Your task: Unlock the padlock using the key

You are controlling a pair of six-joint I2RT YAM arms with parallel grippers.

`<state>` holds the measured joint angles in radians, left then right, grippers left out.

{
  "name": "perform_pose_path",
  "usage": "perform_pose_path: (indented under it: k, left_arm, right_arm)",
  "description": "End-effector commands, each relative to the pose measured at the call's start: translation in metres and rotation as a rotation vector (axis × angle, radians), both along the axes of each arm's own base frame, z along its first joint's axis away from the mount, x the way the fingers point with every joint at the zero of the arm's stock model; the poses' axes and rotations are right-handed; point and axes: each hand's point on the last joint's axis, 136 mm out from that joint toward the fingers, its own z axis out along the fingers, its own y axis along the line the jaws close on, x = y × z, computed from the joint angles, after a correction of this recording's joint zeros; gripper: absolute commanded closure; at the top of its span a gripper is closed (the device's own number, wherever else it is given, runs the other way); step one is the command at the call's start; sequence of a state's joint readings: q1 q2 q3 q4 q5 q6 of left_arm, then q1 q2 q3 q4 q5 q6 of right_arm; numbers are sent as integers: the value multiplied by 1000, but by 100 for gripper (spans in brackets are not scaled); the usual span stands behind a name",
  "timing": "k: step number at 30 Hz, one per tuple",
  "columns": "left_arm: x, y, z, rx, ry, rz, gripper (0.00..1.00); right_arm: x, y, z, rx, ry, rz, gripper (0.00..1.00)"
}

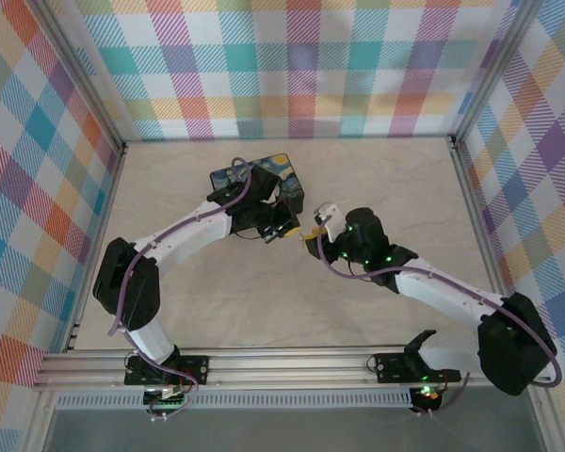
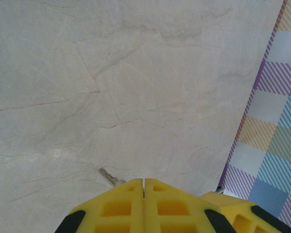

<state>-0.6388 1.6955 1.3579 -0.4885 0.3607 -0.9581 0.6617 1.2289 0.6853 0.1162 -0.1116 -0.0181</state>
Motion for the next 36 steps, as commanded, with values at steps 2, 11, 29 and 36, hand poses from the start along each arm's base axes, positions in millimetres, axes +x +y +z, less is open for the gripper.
perform_pose_path:
  k: [2,11,29,36]
  left_arm:
    - [3,2,5,-13,6,22,100]
    - [3,1,7,-26,7,22,100]
    - [2,3,10,-42,9,35,100]
    - [2,3,10,-46,14,39,100]
  right_arm:
    - [8,12,11,5,-65,20,66]
    - [16,18,12,-16,-82,3,65]
    - [23,19,1,-70,-87,-10,73]
    - [28,17,1,-83,-103,-42,89]
